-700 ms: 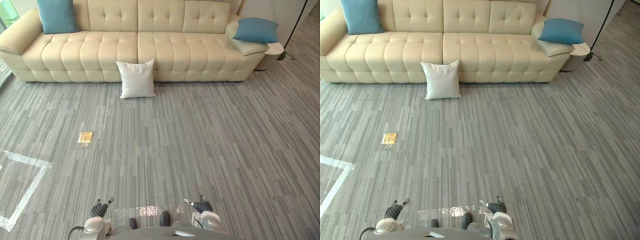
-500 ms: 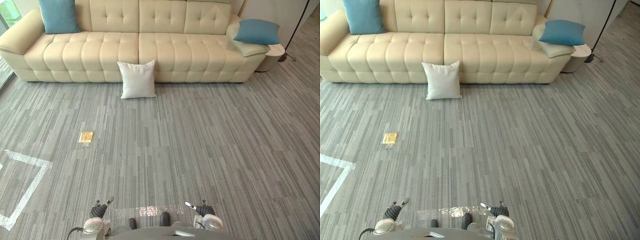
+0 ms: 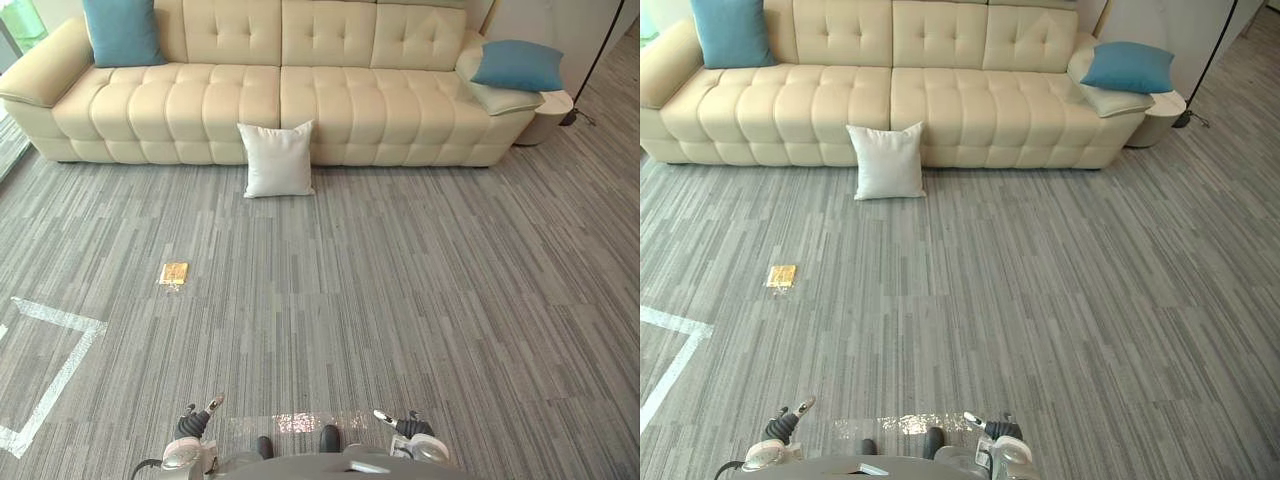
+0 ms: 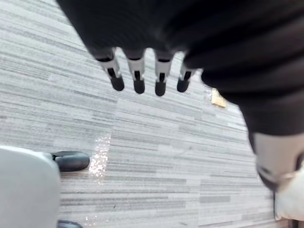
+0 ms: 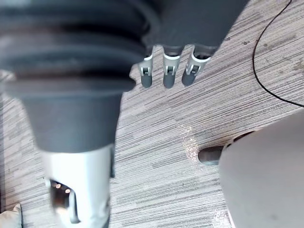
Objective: Pick up cushions and gather them together orderly.
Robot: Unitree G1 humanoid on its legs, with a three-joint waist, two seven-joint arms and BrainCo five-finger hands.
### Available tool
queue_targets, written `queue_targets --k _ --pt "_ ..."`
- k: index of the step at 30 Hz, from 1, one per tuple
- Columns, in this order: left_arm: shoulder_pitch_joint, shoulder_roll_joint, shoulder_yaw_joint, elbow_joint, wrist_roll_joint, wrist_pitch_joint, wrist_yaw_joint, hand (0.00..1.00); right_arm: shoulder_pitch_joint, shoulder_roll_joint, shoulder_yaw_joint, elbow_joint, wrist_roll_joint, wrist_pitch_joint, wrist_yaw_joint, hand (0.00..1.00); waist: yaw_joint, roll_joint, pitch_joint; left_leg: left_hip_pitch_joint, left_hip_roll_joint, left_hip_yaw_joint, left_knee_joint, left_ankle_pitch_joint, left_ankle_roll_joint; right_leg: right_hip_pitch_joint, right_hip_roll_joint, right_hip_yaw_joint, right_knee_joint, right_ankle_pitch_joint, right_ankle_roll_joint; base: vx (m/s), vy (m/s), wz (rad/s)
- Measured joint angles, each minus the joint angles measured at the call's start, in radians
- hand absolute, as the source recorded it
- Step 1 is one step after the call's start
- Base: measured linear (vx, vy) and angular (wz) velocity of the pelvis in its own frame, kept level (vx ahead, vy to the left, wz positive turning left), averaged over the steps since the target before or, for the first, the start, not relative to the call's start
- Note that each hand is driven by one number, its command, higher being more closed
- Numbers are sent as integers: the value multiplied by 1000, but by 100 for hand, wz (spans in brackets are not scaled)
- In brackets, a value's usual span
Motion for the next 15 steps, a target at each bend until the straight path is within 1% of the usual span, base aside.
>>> queue_targets --k 4,15 --pt "-1 0 -3 0 18 0 -1 0 -1 -1 0 4 0 0 1 0 1 0 0 0 0 -1 0 0 0 1 0 -4 0 -1 0 -14 1 2" --pt "-2 1 -9 2 18 0 -1 0 -1 -1 1 4 -1 0 2 0 1 0 0 -3 0 -4 0 -1 -1 0 0 -8 0 -3 -1 0 0 0"
